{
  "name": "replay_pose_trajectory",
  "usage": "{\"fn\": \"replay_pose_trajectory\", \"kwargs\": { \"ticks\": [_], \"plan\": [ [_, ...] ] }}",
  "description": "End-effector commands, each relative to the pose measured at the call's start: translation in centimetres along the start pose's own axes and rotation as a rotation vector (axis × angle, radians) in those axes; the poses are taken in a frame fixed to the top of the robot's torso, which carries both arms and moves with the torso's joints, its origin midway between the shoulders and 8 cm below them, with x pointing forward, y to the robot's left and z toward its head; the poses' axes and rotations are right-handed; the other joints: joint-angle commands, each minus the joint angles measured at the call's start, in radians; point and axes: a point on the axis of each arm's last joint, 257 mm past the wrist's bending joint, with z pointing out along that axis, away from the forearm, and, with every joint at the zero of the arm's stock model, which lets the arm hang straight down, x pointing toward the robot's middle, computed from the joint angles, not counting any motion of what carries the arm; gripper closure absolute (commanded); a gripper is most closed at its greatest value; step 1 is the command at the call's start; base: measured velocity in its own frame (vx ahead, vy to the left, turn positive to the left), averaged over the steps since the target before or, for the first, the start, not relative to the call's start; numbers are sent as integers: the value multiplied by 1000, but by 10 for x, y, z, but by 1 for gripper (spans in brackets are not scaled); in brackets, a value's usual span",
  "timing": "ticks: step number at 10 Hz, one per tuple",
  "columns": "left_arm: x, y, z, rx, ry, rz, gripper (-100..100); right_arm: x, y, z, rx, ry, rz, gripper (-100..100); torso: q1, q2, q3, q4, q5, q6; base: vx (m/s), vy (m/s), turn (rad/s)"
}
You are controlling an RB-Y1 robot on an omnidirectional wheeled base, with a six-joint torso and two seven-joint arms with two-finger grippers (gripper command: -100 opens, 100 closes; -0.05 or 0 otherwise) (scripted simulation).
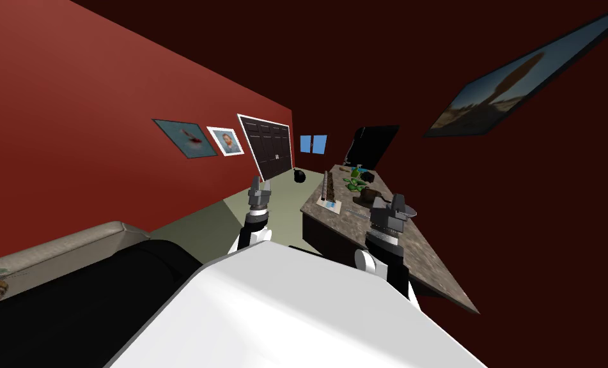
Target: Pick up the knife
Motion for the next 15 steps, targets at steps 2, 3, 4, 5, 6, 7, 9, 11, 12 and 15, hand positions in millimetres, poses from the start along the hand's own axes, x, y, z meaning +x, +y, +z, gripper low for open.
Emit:
{"fn": "replay_pose_trajectory", "kwargs": {
  "ticks": [2, 3, 4, 5, 6, 7, 9, 11, 12, 15],
  "plan": [
    [0, 0, 0, 0, 0, 0, 0, 4, -6, -9, 19, 66, -9, -100, 1, 1, 1, 0, 0, 0, -31, 21, 27],
    [0, 0, 0, 0, 0, 0, 0, 4, -6, -9, 18, 75, -12, -100, 1, 3, 1, 1, 0, 0, -34, 29, 10],
    [0, 0, 0, 0, 0, 0, 0, 6, -10, -15, 33, 109, -14, -100, 2, 2, 1, 1, 0, 0, -27, 40, 35],
    [0, 0, 0, 0, 0, 0, 0, 6, -15, -22, 53, 135, -11, -100, 2, 2, 1, 0, 0, 0, -44, 54, 54],
    [0, 0, 0, 0, 0, 0, 0, 8, -15, -22, 52, 149, -16, -100, 3, 3, 2, 1, 1, 0, -40, 37, 16],
    [0, 0, 0, 0, 0, 0, 0, 8, -22, -31, 77, 181, -12, -100, 2, 3, 2, 1, 1, 0, -39, 38, 52],
    [0, 0, 0, 0, 0, 0, 0, 9, -29, -42, 106, 225, -12, -100, 2, 2, 1, 1, 0, 0, -28, 34, 44],
    [0, 0, 0, 0, 0, 0, 0, 9, -38, -54, 140, 268, -11, -100, 2, 2, 1, 1, 0, 0, -34, 37, 43],
    [0, 0, 0, 0, 0, 0, 0, 10, -38, -54, 141, 281, -15, -100, 2, 3, 2, 1, 0, 0, -28, 41, 37],
    [0, 0, 0, 0, 0, 0, 0, 8, -58, -82, 224, 359, -11, -100, 2, 3, 1, 1, 1, 0, -37, 45, 72]
  ]
}}
